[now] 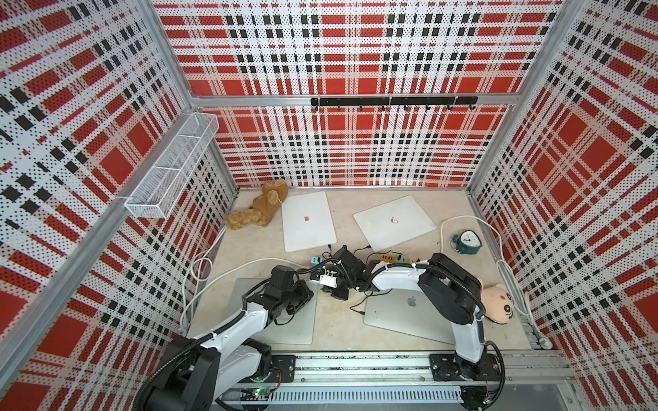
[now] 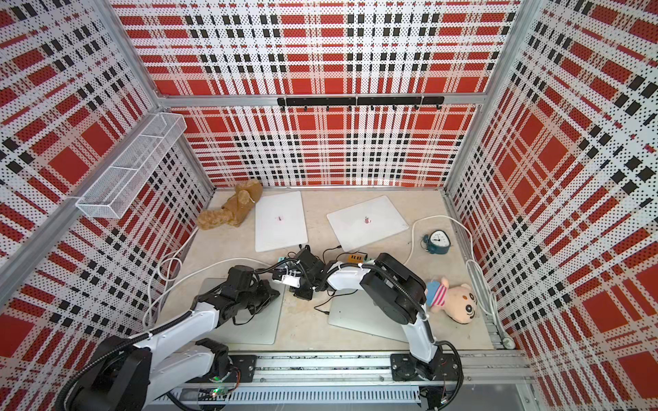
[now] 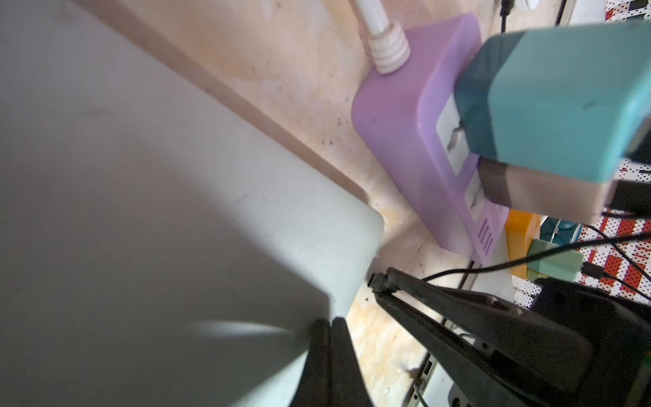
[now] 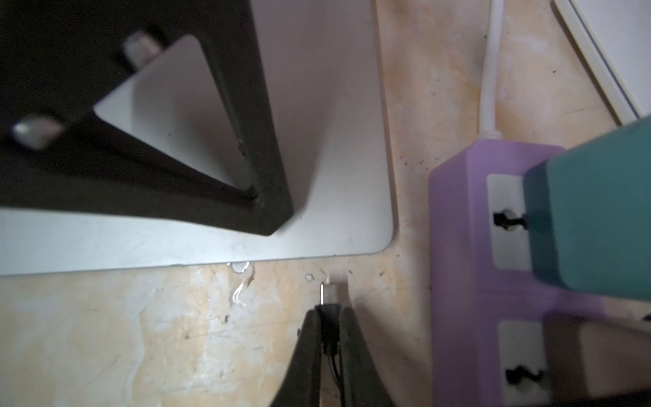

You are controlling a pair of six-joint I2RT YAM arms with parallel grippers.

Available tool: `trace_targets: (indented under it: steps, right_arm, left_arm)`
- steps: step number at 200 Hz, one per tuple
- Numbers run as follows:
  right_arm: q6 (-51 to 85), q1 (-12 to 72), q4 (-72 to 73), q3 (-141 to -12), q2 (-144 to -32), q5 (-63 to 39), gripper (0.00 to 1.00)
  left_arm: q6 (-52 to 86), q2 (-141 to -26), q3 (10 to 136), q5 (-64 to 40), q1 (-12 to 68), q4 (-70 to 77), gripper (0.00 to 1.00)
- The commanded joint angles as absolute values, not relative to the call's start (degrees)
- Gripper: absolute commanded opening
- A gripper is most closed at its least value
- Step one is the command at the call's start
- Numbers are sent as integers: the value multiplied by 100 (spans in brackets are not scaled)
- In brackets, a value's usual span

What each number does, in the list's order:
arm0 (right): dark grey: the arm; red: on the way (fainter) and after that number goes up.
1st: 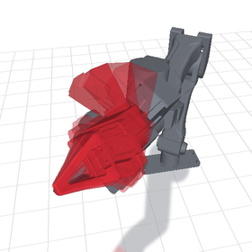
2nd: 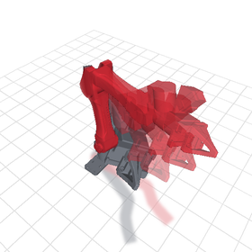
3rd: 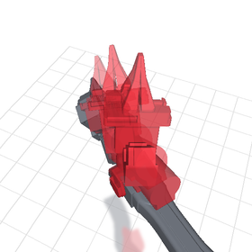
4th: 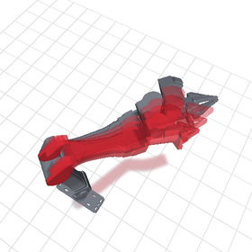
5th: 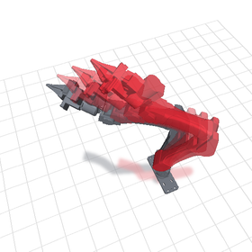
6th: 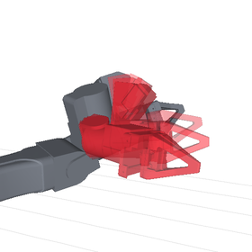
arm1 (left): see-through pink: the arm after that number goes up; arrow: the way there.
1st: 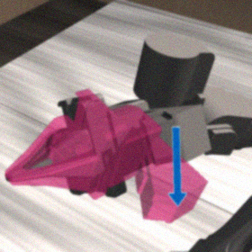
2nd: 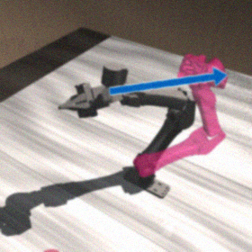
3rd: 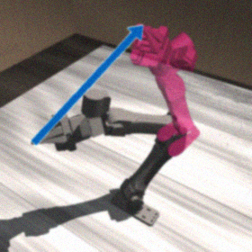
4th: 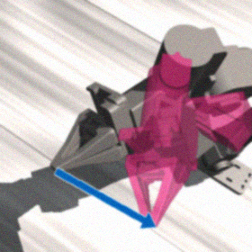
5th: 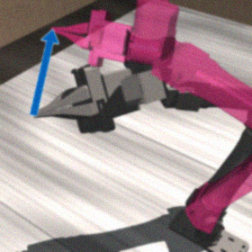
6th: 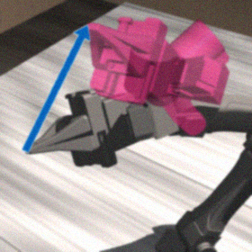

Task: Unplug the laptop charger
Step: Remove the charging cable from the laptop, then remove the plug from the socket.

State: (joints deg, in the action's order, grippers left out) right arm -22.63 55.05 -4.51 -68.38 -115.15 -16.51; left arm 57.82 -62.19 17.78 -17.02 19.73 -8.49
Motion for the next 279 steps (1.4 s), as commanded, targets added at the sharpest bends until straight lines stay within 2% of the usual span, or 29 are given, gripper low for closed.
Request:
trace_targets:
  steps: [1,28,64,87,158,174,204,239,279]
  right_arm:
    - [-2315,5581,-593,-6759,-11270,-1648,5]
    - [-2261,5616,-594,-6709,-11137,-1626,10]
    - [-2089,5651,-472,-6549,-10786,-1650,28]
    - [-2006,5686,-431,-6474,-10564,-1643,36]
    - [-1217,5607,369,-5702,-9108,-1255,38]
    - [-742,5482,635,-5464,-8723,-1138,39]
    - [166,5369,531,-5391,-8283,-626,44]
    - [1154,5336,9,-5602,-8172,-229,48]
    - [2115,5296,152,-5383,-8155,-235,48]
  left_arm:
    - [5704,-6255,1700,-1424,2021,-1334,0]
    - [5669,-6158,1805,-1376,2026,-1442,0]
    - [5608,-5941,2091,-1310,2021,-1705,0]
    - [5527,-5799,2315,-1224,2013,-1926,0]
    - [5038,-5614,3329,-923,2004,-2658,0]
    - [4869,-5625,3591,-804,2003,-2827,5]
    - [4473,-5793,4035,-496,2012,-3096,25]
    - [3992,-6288,4457,-367,2030,-3190,43]
    - [3228,-7081,5175,1,2156,-3568,50]
